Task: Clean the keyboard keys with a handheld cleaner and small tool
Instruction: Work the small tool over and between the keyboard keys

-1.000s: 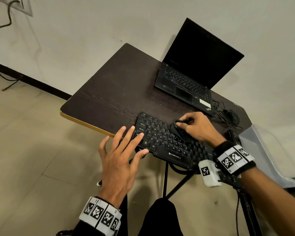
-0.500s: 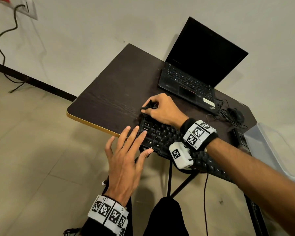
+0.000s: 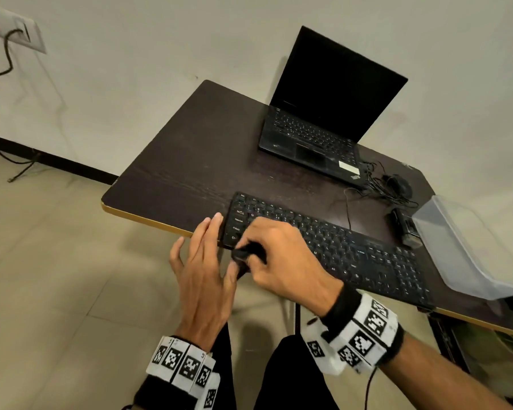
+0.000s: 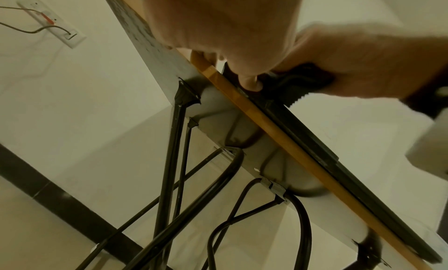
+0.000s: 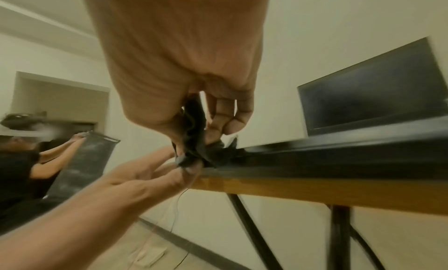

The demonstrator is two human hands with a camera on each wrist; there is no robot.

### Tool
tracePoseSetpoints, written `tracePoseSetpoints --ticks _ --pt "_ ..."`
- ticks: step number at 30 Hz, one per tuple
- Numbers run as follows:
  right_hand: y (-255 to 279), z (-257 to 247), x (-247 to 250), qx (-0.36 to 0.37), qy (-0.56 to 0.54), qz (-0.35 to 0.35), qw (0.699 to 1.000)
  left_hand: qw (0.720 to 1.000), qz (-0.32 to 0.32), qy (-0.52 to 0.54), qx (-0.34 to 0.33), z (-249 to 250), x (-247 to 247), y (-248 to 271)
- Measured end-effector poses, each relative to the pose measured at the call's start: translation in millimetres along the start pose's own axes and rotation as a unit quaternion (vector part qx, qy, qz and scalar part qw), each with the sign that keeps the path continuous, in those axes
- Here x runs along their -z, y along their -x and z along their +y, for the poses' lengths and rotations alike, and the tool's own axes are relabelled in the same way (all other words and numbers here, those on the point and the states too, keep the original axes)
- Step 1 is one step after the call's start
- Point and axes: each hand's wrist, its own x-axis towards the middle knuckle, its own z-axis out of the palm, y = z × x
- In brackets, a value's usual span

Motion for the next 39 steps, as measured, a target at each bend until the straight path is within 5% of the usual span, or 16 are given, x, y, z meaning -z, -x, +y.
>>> tracePoseSetpoints --ticks 5,9,15,20,24,30,35,39 --pt "53 63 10 -0.176 0.019 0.191 0.966 0.998 -0.001 -0.055 -0.022 4 0 1" --pt "66 58 -4 -0.181 -0.041 0.284 0.941 0.996 -0.007 -0.079 -0.039 13 -6 3" --pt "29 9 -46 -0.133 -0.081 0.257 0.954 0.993 -0.032 -0.075 -0.083 10 -1 -4" --pt "79 59 -22 -0.238 -0.027 0.320 0.917 0.989 -0.024 -0.054 -0.135 3 18 -30" --pt "91 70 -15 -0.256 -0.030 0.319 0.912 0.967 -0.175 -0.070 -0.171 -5 27 -71" --pt "34 30 -42 -0.147 -0.081 0.287 0.943 0.907 -0.389 -0.112 -0.119 -1 15 -123" --pt "40 31 -33 -0.122 -0.074 0.237 0.961 0.921 -0.366 -0.090 -0.098 0 18 -121" --pt "83 71 -19 -0.208 -0.056 0.283 0.935 0.926 -0.365 -0.070 -0.073 2 19 -121"
